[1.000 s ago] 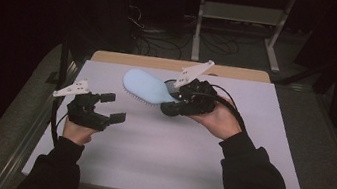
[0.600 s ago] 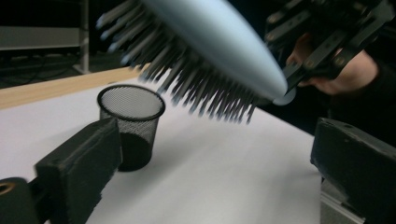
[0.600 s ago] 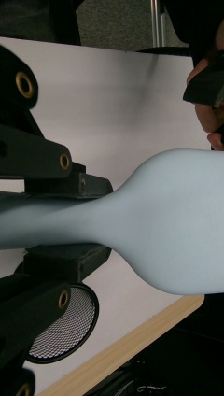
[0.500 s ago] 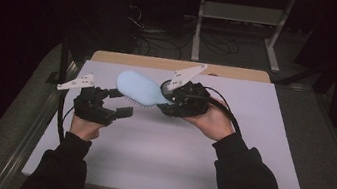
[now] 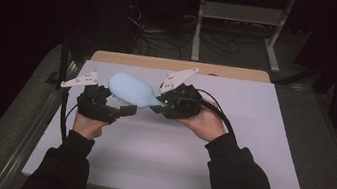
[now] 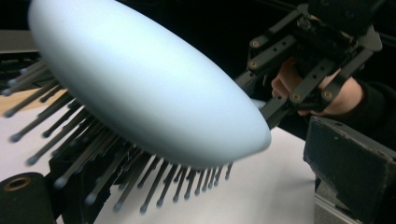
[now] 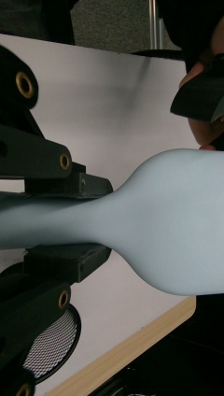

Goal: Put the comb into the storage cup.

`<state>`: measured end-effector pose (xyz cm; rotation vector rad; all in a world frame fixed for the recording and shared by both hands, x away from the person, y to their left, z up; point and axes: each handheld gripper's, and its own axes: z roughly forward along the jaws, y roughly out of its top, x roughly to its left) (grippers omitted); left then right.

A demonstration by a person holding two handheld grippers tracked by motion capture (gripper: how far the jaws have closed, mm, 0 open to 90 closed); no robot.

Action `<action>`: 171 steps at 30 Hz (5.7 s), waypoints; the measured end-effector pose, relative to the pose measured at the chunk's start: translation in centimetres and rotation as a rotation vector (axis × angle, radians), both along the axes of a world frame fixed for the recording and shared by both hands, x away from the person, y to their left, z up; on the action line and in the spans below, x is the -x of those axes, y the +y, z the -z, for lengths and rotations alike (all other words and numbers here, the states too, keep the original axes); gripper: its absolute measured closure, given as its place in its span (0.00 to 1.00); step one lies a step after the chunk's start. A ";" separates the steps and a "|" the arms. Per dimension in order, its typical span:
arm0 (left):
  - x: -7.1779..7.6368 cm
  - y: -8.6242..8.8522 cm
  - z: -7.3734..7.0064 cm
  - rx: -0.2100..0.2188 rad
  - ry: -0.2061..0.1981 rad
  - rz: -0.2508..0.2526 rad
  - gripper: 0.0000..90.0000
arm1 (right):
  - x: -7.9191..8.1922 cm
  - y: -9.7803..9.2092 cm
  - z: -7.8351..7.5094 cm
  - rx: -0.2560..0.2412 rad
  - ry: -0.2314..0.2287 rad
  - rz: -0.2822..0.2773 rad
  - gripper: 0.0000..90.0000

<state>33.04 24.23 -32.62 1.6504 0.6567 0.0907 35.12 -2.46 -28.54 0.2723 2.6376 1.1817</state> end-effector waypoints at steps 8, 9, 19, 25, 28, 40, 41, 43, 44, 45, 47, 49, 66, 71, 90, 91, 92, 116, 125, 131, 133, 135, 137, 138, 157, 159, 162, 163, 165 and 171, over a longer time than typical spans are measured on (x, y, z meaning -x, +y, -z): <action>-0.3 -0.2 0.1 0.020 0.017 -0.036 0.14 | -0.2 0.4 0.6 0.004 0.003 0.006 0.76; -0.3 -0.1 0.1 0.030 0.017 -0.042 0.15 | -0.2 0.4 0.7 0.001 0.003 0.004 0.76; 0.0 -0.3 0.0 0.074 0.016 -0.130 0.30 | -0.2 0.4 1.0 -0.006 0.002 0.009 0.76; -0.2 -0.2 0.0 0.116 0.031 -0.138 0.37 | -0.3 0.6 1.4 0.004 0.001 0.010 0.76; -0.2 -0.1 -0.2 0.137 0.031 -0.144 0.42 | -0.4 0.8 1.6 0.008 0.004 0.006 0.77; -0.4 -0.7 -0.4 0.159 0.051 -0.147 0.50 | -0.5 0.9 2.5 0.014 0.006 0.017 0.77; -0.4 -0.7 -0.4 0.159 0.051 -0.147 0.50 | -0.5 0.9 2.5 0.013 0.005 0.020 0.77; -0.5 -0.9 -0.5 0.147 0.048 -0.140 0.51 | -0.6 0.9 2.6 0.011 0.005 0.024 0.77; -0.5 -1.0 -0.6 0.141 0.047 -0.137 0.51 | -0.6 0.8 2.7 0.007 0.008 0.028 0.77; -0.6 -1.1 -0.6 0.137 0.043 -0.134 0.52 | -0.7 0.8 2.8 0.004 0.011 0.031 0.77; -0.6 -1.3 -0.7 0.123 0.040 -0.131 0.52 | -0.7 0.7 3.0 -0.007 0.017 0.035 0.77; -0.7 -1.4 -0.8 0.122 0.041 -0.129 0.53 | -0.8 0.7 3.1 -0.010 0.023 0.039 0.77; -1.1 -2.4 -2.0 0.053 -0.008 -0.091 0.57 | -1.6 -0.6 3.7 -0.167 0.154 0.059 0.60; -1.2 -2.4 -2.3 0.039 -0.015 -0.087 0.57 | -1.8 -0.9 3.8 -0.181 0.212 0.047 0.52; -1.8 -2.5 -4.2 -0.042 -0.075 -0.069 0.57 | -1.7 -4.4 5.1 -0.208 0.193 0.195 0.00; -1.9 -2.5 -4.3 -0.044 -0.076 -0.067 0.57 | -1.7 -4.6 5.2 -0.208 0.193 0.203 0.00; -1.9 -2.6 -4.3 -0.044 -0.077 -0.065 0.57 | -1.7 -4.9 5.3 -0.209 0.197 0.205 0.00; -2.9 -4.0 -6.2 -0.086 -0.115 -0.051 0.57 | -0.3 -11.8 6.9 -0.304 0.201 0.301 0.00; -3.5 -4.6 -7.6 -0.106 -0.133 -0.039 0.57 | 0.0 -13.3 7.4 -0.311 0.206 0.325 0.00; -3.9 -5.1 -8.5 -0.122 -0.151 -0.039 0.57 | 0.5 -14.3 7.7 -0.317 0.208 0.337 0.00; -4.0 -5.1 -8.6 -0.127 -0.152 -0.042 0.57 | 0.7 -14.7 7.9 -0.321 0.208 0.340 0.00; -4.1 -5.1 -8.7 -0.129 -0.153 -0.044 0.57 | 0.9 -15.0 8.0 -0.322 0.202 0.343 0.00; -4.4 -5.0 -9.0 -0.129 -0.155 -0.049 0.57 | 1.1 -15.4 8.1 -0.319 0.197 0.350 0.00; -4.5 -5.0 -9.0 -0.129 -0.155 -0.052 0.57 | 1.1 -15.6 8.2 -0.322 0.198 0.353 0.00; -5.5 -4.9 -9.6 -0.118 -0.161 -0.076 0.57 | 2.6 -18.0 9.3 -0.355 0.183 0.391 0.00; -5.6 -4.9 -9.6 -0.118 -0.160 -0.080 0.57 | 2.8 -18.3 9.5 -0.356 0.180 0.400 0.00; -5.9 -5.0 -9.7 -0.124 -0.161 -0.087 0.57 | 3.0 -18.7 9.7 -0.356 0.179 0.410 0.00; -6.0 -5.0 -9.7 -0.126 -0.161 -0.086 0.57 | 3.1 -18.9 9.8 -0.356 0.179 0.414 0.00; -6.2 -5.0 -9.8 -0.127 -0.161 -0.087 0.57 | 3.2 -19.1 9.9 -0.355 0.178 0.419 0.00; -7.3 -5.3 -9.6 -0.141 -0.154 -0.103 0.57 | 3.8 -19.7 10.4 -0.347 0.174 0.430 0.00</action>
